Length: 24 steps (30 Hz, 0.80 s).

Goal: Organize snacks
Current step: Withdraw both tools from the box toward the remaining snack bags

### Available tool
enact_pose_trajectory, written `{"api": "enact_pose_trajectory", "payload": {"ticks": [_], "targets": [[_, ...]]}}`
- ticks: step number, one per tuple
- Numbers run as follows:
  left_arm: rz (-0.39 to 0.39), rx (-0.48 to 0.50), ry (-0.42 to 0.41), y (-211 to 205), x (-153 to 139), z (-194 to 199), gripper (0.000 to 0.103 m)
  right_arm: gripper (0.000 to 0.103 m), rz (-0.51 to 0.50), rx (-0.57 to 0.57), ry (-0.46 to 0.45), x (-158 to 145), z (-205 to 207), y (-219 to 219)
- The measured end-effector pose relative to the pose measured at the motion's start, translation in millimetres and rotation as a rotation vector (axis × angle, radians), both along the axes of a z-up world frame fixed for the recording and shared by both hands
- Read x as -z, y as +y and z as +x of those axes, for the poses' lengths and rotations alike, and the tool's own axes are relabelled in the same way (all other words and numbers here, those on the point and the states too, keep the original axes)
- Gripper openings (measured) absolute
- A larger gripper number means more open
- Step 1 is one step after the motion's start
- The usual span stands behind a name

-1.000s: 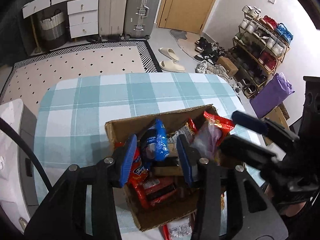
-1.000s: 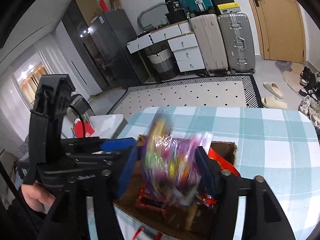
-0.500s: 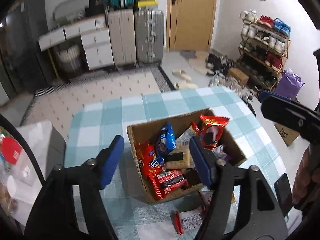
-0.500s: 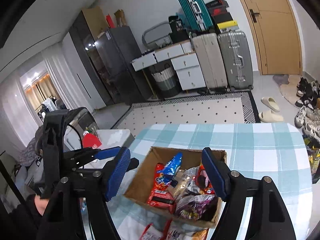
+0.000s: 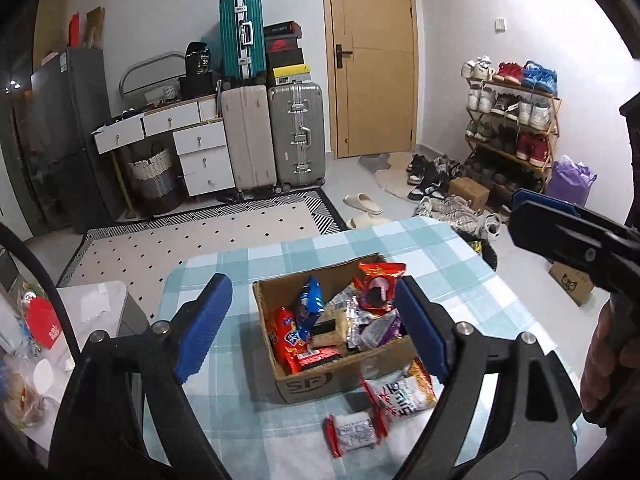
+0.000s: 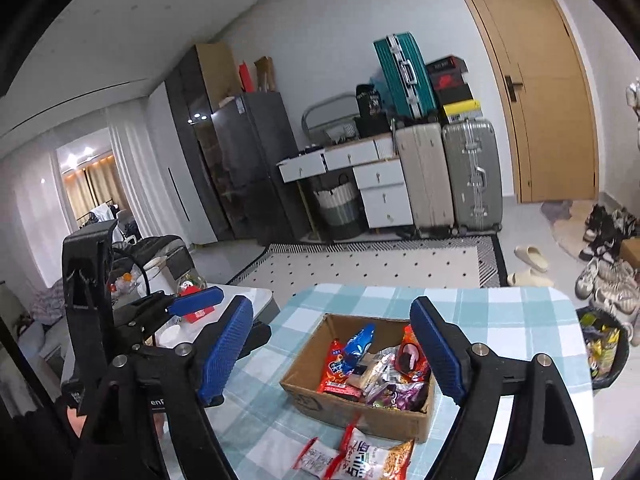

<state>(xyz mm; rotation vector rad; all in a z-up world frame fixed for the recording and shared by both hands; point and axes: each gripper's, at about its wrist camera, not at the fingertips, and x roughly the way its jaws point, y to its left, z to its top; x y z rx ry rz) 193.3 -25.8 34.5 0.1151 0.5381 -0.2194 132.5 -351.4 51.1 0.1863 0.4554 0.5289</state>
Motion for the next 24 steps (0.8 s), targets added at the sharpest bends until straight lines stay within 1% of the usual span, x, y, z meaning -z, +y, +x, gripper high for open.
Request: {"api": "enact_pose_trajectory", "payload": {"ticks": [3, 6, 9, 11, 18, 23, 24], "targets": [[-0.013, -0.008, 0.000, 3, -1, -19, 0.083, 0.090, 0.007, -0.008, -0.032, -6, -17, -2], [-0.022, -0.011, 0.005, 8, 2, -37, 0.083, 0.093, 0.014, -0.024, -0.070, -9, -34, -5], [0.003, -0.029, -0.021, 12, 5, -51, 0.083, 0.095, 0.019, -0.032, -0.083, -8, -41, -7], [-0.007, -0.029, -0.032, 15, 8, -62, 0.084, 0.096, 0.034, -0.043, -0.089, -5, -47, -6], [-0.033, -0.050, -0.033, 17, 26, -76, 0.085, 0.101, 0.033, -0.022, -0.139, 13, -71, -9], [-0.066, -0.090, -0.025, 25, 45, -72, 0.087, 0.102, 0.039, -0.014, -0.169, 33, -81, -11], [-0.065, -0.096, -0.024, 26, 48, -66, 0.087, 0.102, 0.037, -0.009, -0.172, 38, -81, -12]]}}
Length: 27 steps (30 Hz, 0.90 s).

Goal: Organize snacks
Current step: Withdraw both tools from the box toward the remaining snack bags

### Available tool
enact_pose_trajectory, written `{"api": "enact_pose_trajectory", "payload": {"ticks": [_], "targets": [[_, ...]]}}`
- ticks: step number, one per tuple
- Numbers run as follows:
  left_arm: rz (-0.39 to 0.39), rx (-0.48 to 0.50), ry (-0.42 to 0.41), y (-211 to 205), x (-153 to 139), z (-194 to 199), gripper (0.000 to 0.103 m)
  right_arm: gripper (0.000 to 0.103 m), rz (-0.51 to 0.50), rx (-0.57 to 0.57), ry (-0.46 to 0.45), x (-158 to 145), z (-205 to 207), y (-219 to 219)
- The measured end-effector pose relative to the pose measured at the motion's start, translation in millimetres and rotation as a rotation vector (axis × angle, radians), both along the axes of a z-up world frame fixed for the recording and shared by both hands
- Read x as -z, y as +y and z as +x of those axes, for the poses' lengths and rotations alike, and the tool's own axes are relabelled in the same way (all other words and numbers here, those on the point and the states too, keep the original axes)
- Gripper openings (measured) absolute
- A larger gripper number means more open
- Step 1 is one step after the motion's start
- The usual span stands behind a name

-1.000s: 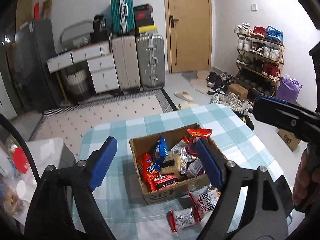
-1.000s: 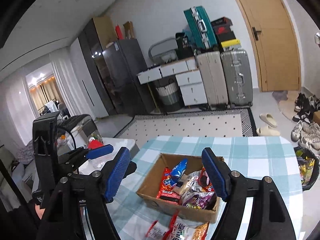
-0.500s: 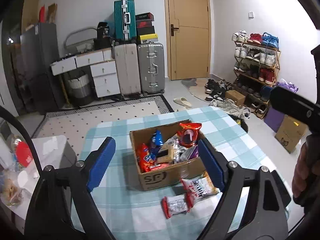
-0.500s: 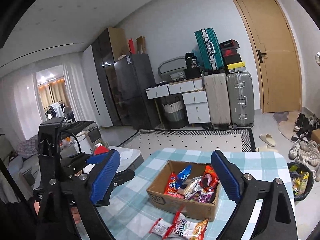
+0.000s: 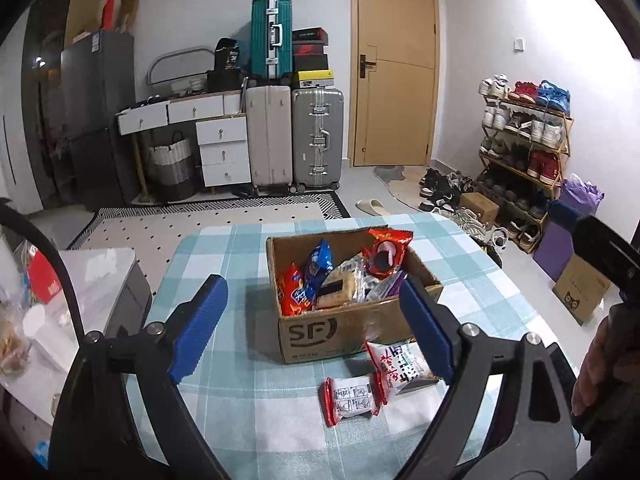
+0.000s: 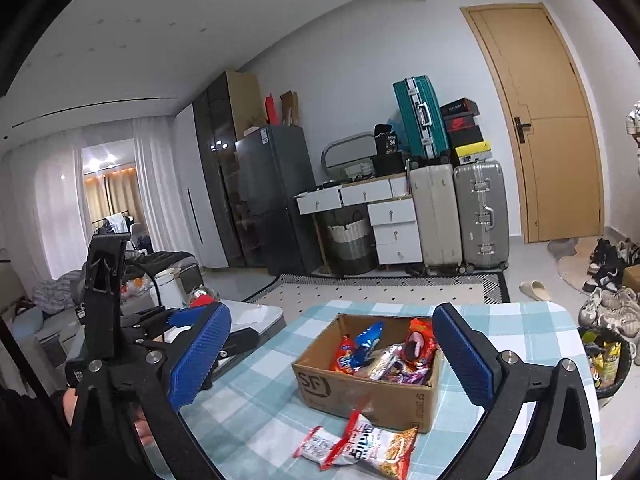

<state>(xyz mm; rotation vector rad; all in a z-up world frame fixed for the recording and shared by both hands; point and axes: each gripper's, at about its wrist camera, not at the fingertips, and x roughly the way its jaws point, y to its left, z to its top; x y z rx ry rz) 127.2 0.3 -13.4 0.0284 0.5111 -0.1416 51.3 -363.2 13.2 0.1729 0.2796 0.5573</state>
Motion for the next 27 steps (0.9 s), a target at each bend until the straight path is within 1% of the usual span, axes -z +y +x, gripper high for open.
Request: {"api": "enact_pose_trajectory", "payload": {"ticks": [3, 7, 10, 17, 21, 22, 25, 27], "targets": [[-0.005, -0.020, -0.004, 3, 18, -2, 0.088, 0.102, 0.005, 0.009, 0.019, 13, 4, -2], [-0.018, -0.051, 0.028, 7, 49, -1, 0.100, 0.102, 0.008, 0.018, 0.028, 32, 6, -5], [-0.051, -0.066, 0.050, 11, 69, 1, 0.100, 0.102, 0.000, 0.034, 0.047, 49, 8, -5], [-0.033, -0.069, 0.073, 5, 107, 7, 0.102, 0.102, 0.004, 0.064, 0.097, 88, 9, -8], [-0.062, -0.072, 0.112, 6, 124, 12, 0.102, 0.102, 0.011, 0.140, 0.098, 109, 4, -13], [-0.067, -0.075, 0.125, 5, 133, 15, 0.102, 0.102, 0.013, 0.154, 0.101, 113, 4, -15], [-0.060, -0.079, 0.149, 4, 146, 21, 0.102, 0.102, 0.007, 0.160, 0.138, 129, 7, -17], [-0.051, -0.080, 0.156, 2, 156, 28, 0.102, 0.102, -0.008, 0.145, 0.188, 139, 14, -14]]}}
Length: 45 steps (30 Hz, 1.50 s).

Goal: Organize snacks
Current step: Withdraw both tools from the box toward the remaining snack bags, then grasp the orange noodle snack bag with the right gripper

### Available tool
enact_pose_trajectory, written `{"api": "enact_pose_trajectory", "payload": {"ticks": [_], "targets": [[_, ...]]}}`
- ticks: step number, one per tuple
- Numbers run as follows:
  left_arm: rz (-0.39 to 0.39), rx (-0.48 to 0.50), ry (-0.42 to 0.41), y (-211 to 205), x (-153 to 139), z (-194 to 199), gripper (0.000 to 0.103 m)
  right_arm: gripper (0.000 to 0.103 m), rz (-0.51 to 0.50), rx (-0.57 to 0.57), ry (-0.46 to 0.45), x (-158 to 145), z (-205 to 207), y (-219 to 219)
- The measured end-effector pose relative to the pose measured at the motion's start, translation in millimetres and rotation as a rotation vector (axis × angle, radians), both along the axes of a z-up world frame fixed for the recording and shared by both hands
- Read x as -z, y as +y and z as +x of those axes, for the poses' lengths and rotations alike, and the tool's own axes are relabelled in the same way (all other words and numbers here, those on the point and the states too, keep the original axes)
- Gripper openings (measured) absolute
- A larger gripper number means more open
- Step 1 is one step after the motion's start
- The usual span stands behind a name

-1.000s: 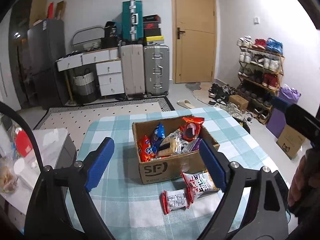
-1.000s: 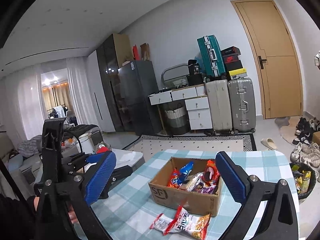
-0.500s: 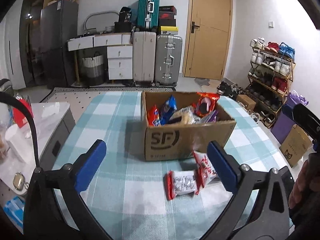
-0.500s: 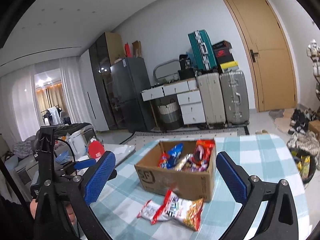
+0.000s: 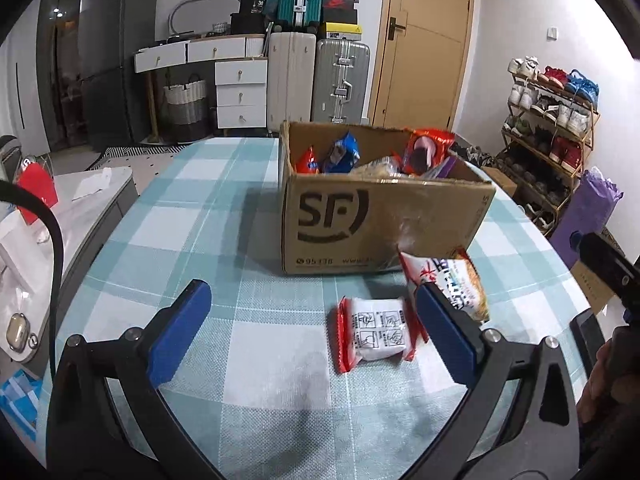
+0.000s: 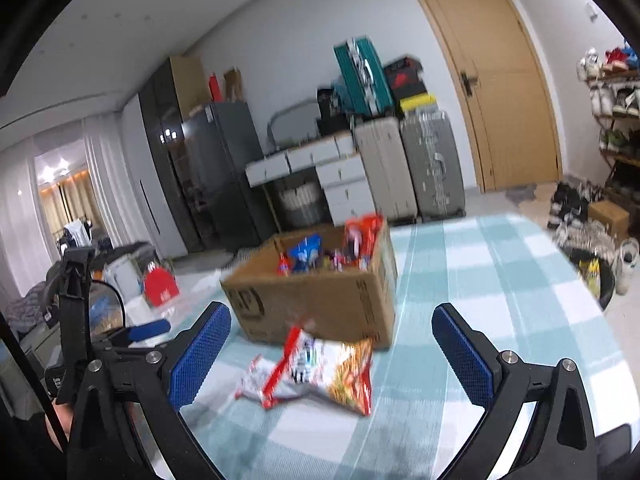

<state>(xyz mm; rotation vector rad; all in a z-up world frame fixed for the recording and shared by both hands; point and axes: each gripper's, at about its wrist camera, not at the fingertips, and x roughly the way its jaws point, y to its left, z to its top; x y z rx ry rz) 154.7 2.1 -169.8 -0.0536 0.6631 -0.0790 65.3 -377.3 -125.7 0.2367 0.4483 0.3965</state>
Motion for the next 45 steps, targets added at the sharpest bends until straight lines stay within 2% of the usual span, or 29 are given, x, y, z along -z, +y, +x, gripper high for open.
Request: {"api": "enact_pose_trajectory", "payload": {"ticks": [8, 17, 22, 35, 41, 45], "targets": [[0.031, -0.005, 0.033, -7, 24, 17, 0.102, 0.102, 0.002, 0.002, 0.150, 32, 28, 4], [-0.001, 0.006, 0.090, -2, 57, 38, 0.102, 0.102, -0.019, -0.037, 0.319, 69, 66, 26], [-0.021, 0.014, 0.086, -1, 62, 44, 0.102, 0.102, -0.013, -0.061, 0.348, 77, 82, 39], [-0.007, 0.017, 0.072, 0, 64, 45, 0.102, 0.102, -0.056, -0.072, 0.413, 85, 105, 67], [0.001, 0.016, 0.074, 1, 60, 34, 0.102, 0.066, -0.014, -0.107, 0.421, 89, 105, 66], [0.004, 0.011, 0.081, 2, 61, 35, 0.102, 0.059, -0.003, -0.112, 0.421, 89, 103, 63]]}}
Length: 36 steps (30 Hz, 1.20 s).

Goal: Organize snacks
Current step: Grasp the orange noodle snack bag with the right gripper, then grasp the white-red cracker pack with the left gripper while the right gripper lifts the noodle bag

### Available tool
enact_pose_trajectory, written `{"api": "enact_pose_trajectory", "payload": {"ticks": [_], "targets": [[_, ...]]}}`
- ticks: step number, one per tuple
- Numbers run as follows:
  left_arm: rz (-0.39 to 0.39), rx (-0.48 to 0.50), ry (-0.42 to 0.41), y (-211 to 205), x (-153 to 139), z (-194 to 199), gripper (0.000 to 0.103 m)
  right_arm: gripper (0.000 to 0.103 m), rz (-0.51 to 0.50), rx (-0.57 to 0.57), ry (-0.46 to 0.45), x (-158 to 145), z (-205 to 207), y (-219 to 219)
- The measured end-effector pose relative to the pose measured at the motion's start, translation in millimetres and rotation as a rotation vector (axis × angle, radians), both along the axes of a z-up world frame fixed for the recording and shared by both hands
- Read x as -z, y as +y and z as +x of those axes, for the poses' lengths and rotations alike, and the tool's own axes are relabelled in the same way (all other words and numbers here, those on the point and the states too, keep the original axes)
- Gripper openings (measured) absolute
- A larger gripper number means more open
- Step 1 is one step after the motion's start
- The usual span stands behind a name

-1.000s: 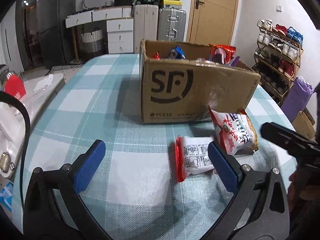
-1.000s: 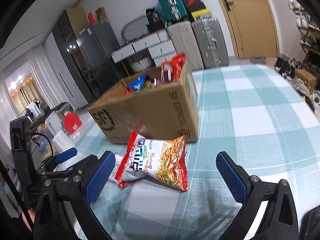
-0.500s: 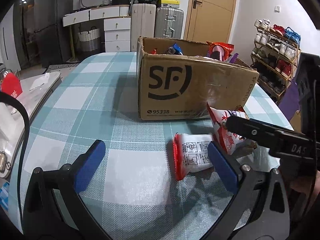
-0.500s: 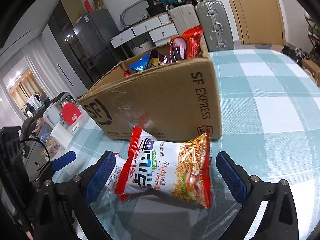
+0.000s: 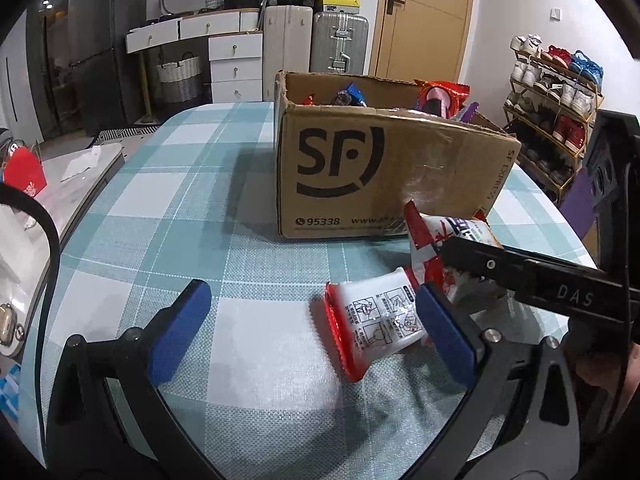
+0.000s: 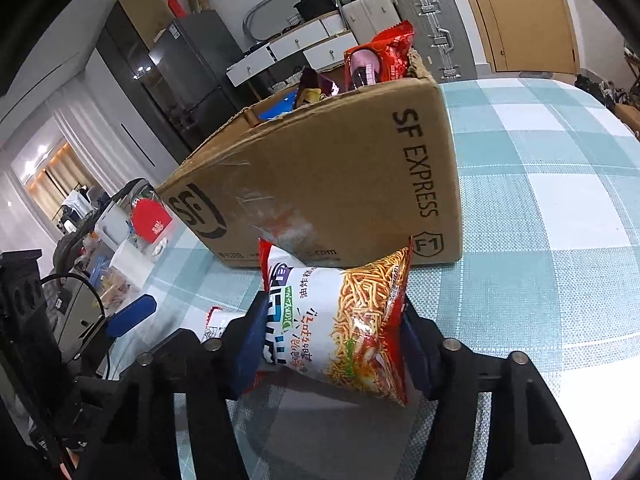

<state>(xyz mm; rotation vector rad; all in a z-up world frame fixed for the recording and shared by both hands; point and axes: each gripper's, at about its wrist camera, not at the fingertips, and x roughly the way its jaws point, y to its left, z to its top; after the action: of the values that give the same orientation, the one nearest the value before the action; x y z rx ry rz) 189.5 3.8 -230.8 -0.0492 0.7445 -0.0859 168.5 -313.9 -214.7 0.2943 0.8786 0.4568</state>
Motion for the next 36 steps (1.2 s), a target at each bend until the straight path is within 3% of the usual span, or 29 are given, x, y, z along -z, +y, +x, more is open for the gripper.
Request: {"api": "enact_pose_trajectory", "payload": {"ticks": [8, 21, 31, 36], "targets": [[0.000, -0.011, 0.009, 2, 2, 0, 0.102, 0.054, 0.032, -0.006, -0.041, -6, -9, -8], [0.045, -0.017, 0.009, -5, 3, 1, 0.102, 0.054, -0.028, 0.024, -0.153, -26, -51, -34], [0.069, -0.002, 0.077, -9, 13, 12, 0.102, 0.054, -0.001, 0.064, -0.198, -33, -64, -56], [0.042, 0.042, 0.027, -13, 7, 6, 0.101, 0.054, 0.025, 0.060, -0.206, -34, -64, -59]]}}
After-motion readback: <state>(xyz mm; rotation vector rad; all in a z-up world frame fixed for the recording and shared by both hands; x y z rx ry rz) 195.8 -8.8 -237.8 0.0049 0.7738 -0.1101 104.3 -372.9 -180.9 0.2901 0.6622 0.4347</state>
